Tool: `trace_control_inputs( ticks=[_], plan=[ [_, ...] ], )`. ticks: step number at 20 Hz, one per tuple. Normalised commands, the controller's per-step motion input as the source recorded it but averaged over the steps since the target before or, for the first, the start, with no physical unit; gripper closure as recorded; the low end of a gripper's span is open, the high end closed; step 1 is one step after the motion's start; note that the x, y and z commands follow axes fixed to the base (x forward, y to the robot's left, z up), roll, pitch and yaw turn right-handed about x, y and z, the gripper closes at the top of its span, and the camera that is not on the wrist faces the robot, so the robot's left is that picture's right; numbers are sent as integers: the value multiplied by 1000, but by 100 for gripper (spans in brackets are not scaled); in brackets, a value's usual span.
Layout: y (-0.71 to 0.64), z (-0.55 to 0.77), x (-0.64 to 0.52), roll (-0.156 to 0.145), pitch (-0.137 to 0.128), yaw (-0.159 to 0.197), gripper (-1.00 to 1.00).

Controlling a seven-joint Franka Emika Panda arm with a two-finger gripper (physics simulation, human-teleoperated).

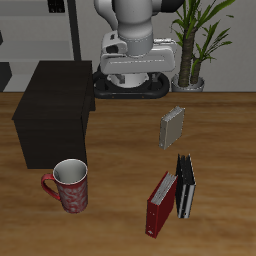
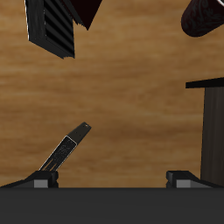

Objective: Place the yellow book flat on top of the shelf

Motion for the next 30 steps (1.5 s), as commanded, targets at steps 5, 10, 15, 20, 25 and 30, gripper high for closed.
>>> trace_control_inputs(
  ticks=[5,10,15,20,25,30],
  plan=[
    [304,-77,-326,-21,-62,-88,-100],
    [263,-106,-191,-18,-52,-86,-100],
    [310,-199,-199,-8,-72,-150,-100],
    [105,-186,-107,-22,-44,-78,-100],
    [121,-290,-207,6,-32,-96,-100],
    [53,-241,-56,-1,31,-83,-100]
  ],
)
